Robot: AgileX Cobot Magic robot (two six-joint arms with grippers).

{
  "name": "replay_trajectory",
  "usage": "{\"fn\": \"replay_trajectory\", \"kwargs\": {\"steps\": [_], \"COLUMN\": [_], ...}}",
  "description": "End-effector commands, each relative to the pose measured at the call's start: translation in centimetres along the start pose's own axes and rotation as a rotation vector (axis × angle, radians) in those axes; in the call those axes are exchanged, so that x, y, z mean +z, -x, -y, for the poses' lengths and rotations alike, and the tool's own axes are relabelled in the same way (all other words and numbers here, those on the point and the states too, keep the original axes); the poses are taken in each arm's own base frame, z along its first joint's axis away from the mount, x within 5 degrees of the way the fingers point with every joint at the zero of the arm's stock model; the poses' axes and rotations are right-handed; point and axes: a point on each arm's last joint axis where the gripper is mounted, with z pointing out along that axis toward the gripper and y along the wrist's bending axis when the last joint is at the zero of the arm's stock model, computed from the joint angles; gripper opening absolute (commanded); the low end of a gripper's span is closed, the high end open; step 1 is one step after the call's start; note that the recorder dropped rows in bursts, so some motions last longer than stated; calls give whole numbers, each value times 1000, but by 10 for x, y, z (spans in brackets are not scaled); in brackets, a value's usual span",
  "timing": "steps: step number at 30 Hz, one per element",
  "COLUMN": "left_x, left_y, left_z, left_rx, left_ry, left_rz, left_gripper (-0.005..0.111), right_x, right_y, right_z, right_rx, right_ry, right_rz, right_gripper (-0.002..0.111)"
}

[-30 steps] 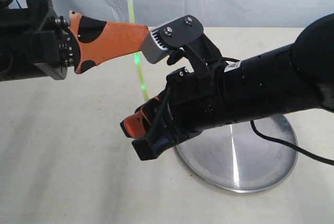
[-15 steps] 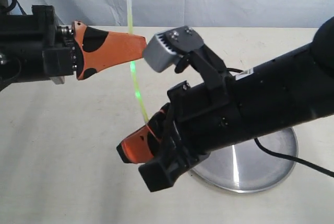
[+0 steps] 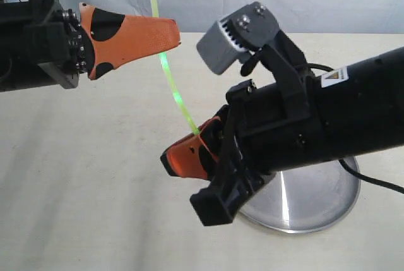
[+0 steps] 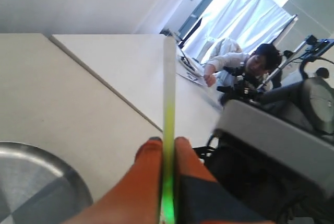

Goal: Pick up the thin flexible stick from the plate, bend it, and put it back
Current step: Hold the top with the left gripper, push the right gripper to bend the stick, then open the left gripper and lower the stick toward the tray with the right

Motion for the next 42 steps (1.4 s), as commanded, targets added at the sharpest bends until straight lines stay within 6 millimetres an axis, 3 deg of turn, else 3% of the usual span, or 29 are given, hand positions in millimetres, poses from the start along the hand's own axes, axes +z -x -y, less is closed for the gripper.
{"fn": "replay_trajectory", "kwargs": {"steps": [1,7,12,21,26,29,36,42], "left_x": [0,0,-4,-2,-7,-8,-8,-8], "left_y": [1,-4,-12,-17,0,8,9,-1], "left_z": [7,-10,-27,-4,12,22,23,10], "left_rx": [-11,55,152,126,112,109,144,265], "left_ry": [-79,107,283,53,19,-68,-84,56], "left_rz": [22,-44,-148,-188,-18,76,91,-38], "left_gripper": [0,0,0,0,0,0,0,2], "right_x": [16,19,-9,-31,-28,-19,3,3], "right_y": [-5,-7,12,20,-5,-10,-6,-5], "right_z": [17,5,-25,-12,-6,-2,1,-3], "right_rx": [17,94,98,34,18,48,111,79], "right_ry": [-83,60,248,-47,-98,-95,10,51], "right_rz": [-69,-90,108,209,-67,-129,-107,-95], "right_gripper": [-1,-1,-1,-1,-1,-1,-1,-1]}}
